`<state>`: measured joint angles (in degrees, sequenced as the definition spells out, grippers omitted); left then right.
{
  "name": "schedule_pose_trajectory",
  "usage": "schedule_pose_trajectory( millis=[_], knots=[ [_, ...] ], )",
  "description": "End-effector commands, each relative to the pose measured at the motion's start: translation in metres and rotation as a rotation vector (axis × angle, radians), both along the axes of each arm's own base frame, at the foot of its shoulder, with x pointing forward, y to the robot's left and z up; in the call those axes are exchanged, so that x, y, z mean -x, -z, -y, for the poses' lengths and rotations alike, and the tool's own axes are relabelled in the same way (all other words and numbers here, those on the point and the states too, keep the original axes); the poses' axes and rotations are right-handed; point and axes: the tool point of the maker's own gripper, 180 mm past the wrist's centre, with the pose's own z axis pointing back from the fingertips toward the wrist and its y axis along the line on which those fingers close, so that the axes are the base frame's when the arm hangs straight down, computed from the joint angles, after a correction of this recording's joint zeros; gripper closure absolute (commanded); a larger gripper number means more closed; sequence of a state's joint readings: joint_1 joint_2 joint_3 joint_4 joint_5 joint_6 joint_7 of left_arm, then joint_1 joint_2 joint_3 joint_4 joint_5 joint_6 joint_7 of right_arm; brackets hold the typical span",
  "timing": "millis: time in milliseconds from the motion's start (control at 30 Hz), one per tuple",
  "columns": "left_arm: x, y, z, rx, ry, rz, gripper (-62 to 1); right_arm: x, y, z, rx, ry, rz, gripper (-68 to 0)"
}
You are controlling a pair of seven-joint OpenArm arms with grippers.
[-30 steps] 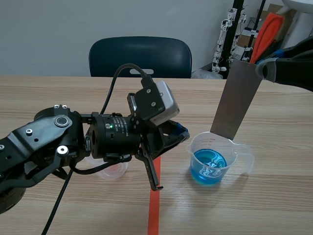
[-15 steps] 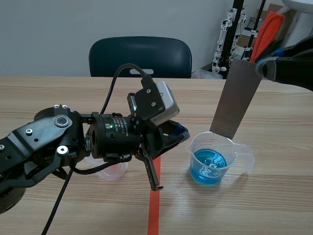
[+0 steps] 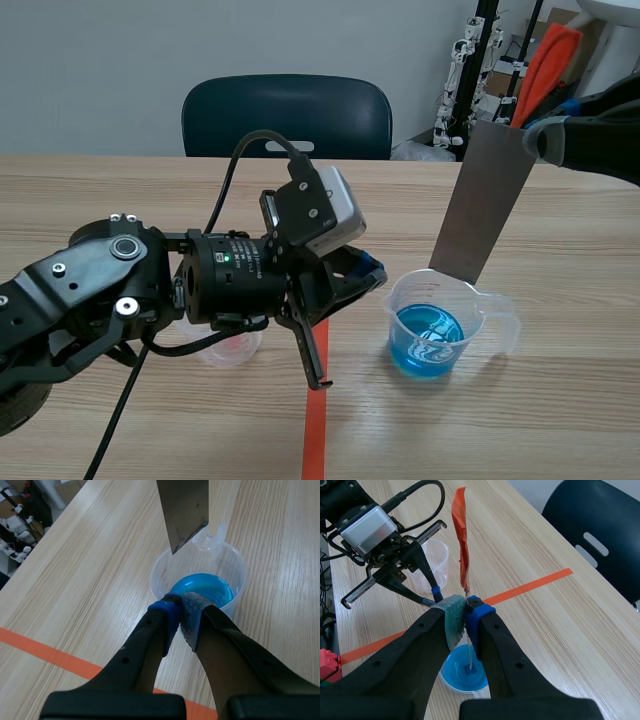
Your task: Do the redox reaction experiment. move the plate over the left beaker
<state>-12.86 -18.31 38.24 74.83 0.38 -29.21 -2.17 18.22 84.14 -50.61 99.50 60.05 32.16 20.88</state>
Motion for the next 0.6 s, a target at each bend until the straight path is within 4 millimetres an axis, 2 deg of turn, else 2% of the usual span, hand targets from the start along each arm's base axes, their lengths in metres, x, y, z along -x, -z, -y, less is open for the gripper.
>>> schedule_pose_trajectory(
  millis=[0, 367, 567],
  knots=[
    [-0.001, -0.010, 0.001, 0.032, 0.002, 0.013, -2.5, -0.005, -0.013, -0.001, -0.026, 0.004, 0.033, -0.8],
    [0.021, 0.007, -0.016, 0.064, -0.009, -0.046, -2.5, -0.005, -0.012, -0.001, -0.022, 0.004, 0.032, -0.8],
    [0.028, -0.003, -0.038, 0.139, -0.055, -0.051, -2.5, -0.008, -0.017, -0.001, -0.019, 0.003, 0.053, -0.8]
  ],
)
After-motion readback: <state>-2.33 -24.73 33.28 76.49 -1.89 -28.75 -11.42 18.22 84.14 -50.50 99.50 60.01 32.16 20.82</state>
